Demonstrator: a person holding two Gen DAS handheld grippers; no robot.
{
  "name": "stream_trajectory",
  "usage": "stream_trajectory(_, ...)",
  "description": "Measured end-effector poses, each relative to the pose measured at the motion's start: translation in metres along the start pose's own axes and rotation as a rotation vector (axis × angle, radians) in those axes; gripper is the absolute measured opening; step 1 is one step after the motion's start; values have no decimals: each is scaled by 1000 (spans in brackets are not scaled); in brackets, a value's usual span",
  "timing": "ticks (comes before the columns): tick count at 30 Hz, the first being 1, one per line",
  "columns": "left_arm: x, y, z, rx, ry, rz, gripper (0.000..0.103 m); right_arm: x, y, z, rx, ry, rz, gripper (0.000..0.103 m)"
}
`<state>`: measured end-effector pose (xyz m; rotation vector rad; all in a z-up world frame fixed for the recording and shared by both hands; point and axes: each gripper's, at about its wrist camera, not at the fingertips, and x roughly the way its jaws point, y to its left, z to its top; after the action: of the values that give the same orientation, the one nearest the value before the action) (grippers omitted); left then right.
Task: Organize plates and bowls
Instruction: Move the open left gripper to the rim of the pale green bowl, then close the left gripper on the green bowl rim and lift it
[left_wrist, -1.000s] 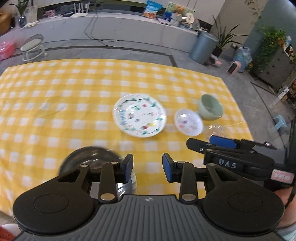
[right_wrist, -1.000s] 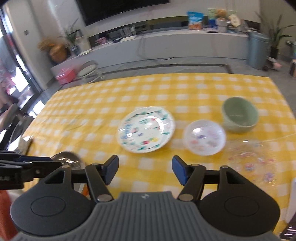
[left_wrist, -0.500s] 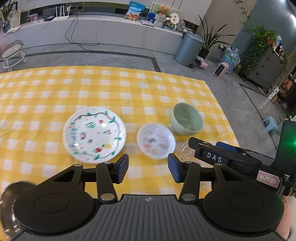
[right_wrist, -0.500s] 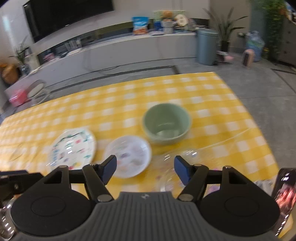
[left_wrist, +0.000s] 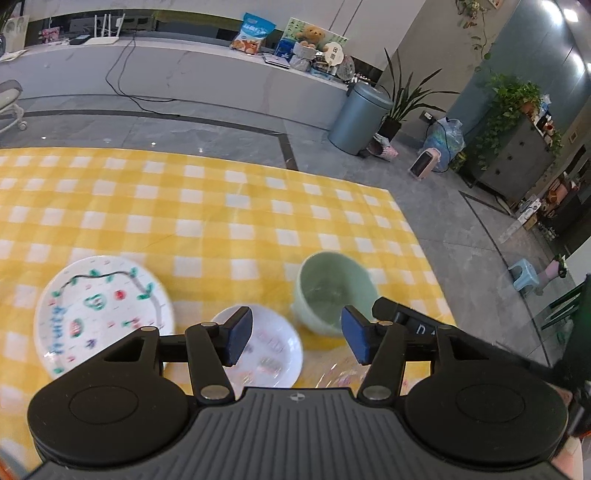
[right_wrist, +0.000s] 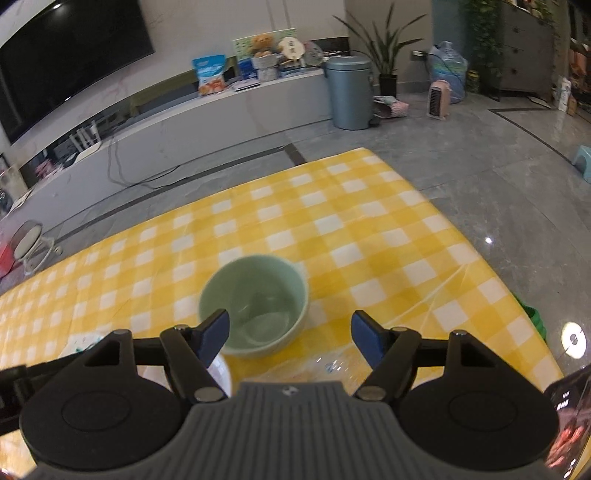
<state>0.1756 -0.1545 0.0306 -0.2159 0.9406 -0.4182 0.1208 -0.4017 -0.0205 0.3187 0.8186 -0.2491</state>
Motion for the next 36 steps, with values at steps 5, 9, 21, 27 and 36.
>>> stream_trajectory(5, 23, -6, 9, 15, -3, -4, 68, 8, -11, 9, 34, -9, 11, 72)
stream_trajectory(9, 39, -4, 15, 12, 4, 9, 68, 18, -20, 15, 87, -2, 38, 70)
stream_trajectory(21, 79, 1, 10, 26, 96, 25, 60, 55, -26, 7, 122, 117, -2, 51)
stream_trajectory(27, 89, 2, 10, 31, 123, 39, 43, 63, -25, 3, 136, 153, 18, 41)
stream_trajectory(36, 98, -3, 8, 60, 149, 50, 21, 69, -31, 2, 193, 171, 88, 26)
